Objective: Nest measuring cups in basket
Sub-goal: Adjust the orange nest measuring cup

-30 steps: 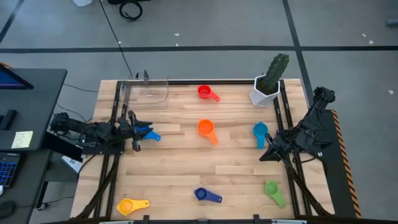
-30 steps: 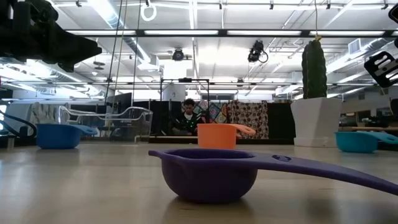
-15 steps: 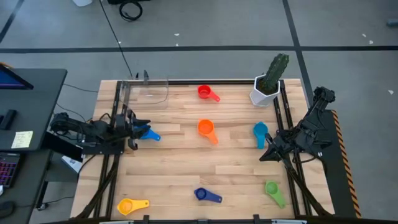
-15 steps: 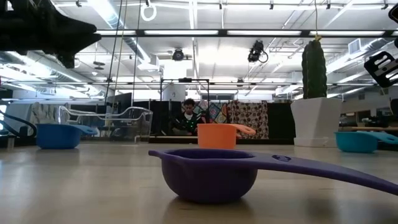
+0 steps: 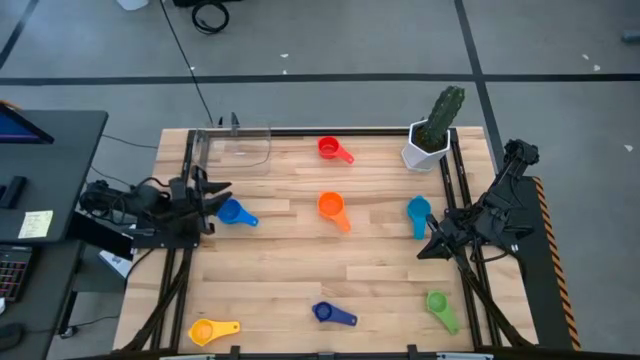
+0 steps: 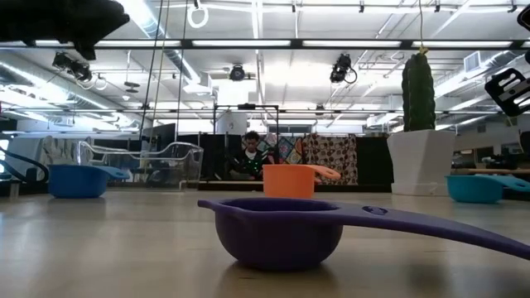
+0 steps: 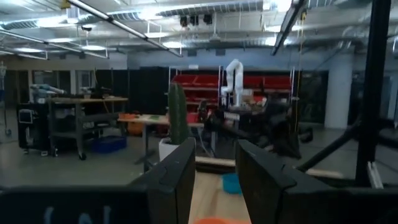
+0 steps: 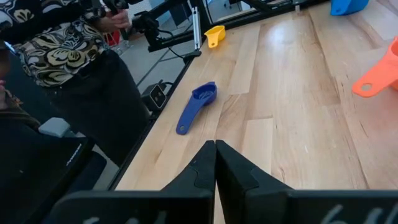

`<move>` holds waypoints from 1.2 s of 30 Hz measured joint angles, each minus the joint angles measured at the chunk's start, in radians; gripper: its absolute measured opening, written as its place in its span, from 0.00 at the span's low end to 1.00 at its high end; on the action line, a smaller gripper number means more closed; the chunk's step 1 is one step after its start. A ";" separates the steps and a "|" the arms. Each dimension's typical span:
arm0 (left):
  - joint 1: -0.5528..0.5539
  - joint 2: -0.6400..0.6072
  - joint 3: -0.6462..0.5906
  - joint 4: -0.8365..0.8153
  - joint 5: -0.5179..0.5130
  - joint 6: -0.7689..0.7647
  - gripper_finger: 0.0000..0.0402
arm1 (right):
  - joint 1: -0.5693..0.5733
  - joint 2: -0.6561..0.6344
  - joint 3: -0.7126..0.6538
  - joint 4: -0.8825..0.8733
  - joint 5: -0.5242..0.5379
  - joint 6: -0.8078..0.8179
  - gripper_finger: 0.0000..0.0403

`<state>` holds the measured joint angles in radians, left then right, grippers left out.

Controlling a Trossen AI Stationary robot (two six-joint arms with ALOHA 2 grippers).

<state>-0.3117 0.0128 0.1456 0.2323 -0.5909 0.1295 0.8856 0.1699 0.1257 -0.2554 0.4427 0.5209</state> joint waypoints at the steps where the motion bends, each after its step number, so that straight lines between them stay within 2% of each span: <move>1: 0.000 0.000 0.008 -0.012 0.000 -0.007 0.30 | 0.000 0.000 0.000 0.000 0.000 0.000 0.03; 5: 0.000 0.000 0.066 -0.173 0.001 -0.065 0.30 | 0.000 0.000 0.000 0.000 0.000 0.000 0.03; 9: 0.000 0.016 0.169 -0.447 0.001 -0.170 0.30 | 0.000 0.000 0.000 0.000 0.000 0.000 0.03; 12: 0.000 0.055 0.272 -0.625 0.001 -0.280 0.30 | 0.000 0.000 0.000 0.000 0.000 0.000 0.03; 16: 0.000 0.148 0.390 -0.793 0.001 -0.336 0.30 | 0.000 0.000 0.000 0.002 0.000 0.000 0.03; 23: 0.000 0.398 0.535 -0.846 0.011 -0.400 0.30 | 0.000 0.000 0.000 0.008 0.000 0.000 0.03; 26: 0.001 0.531 0.611 -0.847 0.011 -0.473 0.30 | 0.000 0.000 0.000 0.008 0.000 0.000 0.03; 31: 0.001 0.753 0.785 -0.880 0.013 -0.637 0.30 | 0.000 0.000 0.000 0.018 0.000 0.000 0.03; 36: 0.001 0.934 0.968 -0.970 0.013 -0.637 0.30 | 0.000 0.000 0.000 0.057 0.000 0.000 0.03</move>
<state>-0.3111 0.9463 1.1138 -0.7377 -0.5779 -0.5080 0.8856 0.1696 0.1260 -0.1983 0.4427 0.5209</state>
